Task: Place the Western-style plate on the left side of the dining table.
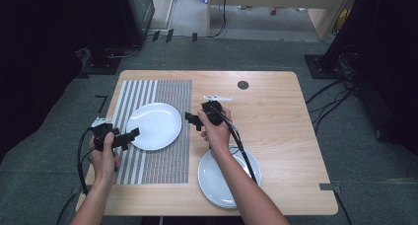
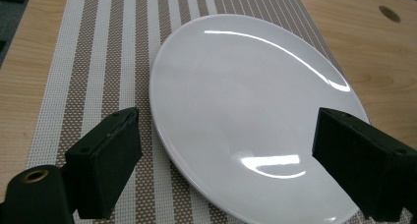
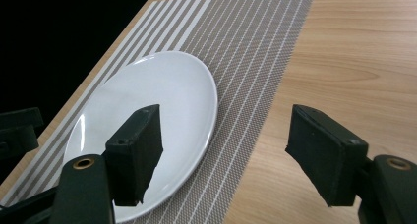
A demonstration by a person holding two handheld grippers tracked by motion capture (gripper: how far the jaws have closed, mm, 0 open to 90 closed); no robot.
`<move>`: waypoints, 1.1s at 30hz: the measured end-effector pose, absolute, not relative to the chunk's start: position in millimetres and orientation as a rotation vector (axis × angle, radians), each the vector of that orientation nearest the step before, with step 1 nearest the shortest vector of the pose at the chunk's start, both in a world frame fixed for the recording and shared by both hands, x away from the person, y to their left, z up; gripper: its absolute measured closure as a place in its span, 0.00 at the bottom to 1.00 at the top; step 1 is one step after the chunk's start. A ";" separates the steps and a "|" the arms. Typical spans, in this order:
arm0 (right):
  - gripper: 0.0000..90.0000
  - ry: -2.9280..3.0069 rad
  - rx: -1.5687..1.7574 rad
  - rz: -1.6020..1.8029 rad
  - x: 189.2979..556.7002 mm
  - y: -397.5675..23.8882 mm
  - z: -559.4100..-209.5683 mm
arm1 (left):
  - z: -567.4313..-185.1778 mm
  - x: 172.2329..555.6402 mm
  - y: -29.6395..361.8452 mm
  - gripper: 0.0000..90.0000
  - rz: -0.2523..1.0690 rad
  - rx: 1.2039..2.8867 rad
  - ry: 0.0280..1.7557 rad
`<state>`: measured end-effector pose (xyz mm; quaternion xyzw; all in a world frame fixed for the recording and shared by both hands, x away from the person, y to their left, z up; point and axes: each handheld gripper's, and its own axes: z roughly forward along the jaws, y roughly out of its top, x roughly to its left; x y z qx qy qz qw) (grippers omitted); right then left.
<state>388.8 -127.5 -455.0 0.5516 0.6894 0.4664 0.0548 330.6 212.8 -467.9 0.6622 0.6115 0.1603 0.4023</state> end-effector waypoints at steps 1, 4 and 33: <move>0.31 2.081 1.685 1.424 384.3 -135.2 -453.1 | -468.2 326.4 211.4 0.12 0.401 1.670 1.541; 0.30 2.079 1.693 1.408 379.3 -143.9 -451.7 | -468.8 321.6 210.2 0.12 0.399 1.679 1.546; 0.26 1.986 1.638 1.359 305.1 -248.9 -451.9 | -473.7 255.3 181.2 0.10 0.457 1.742 1.408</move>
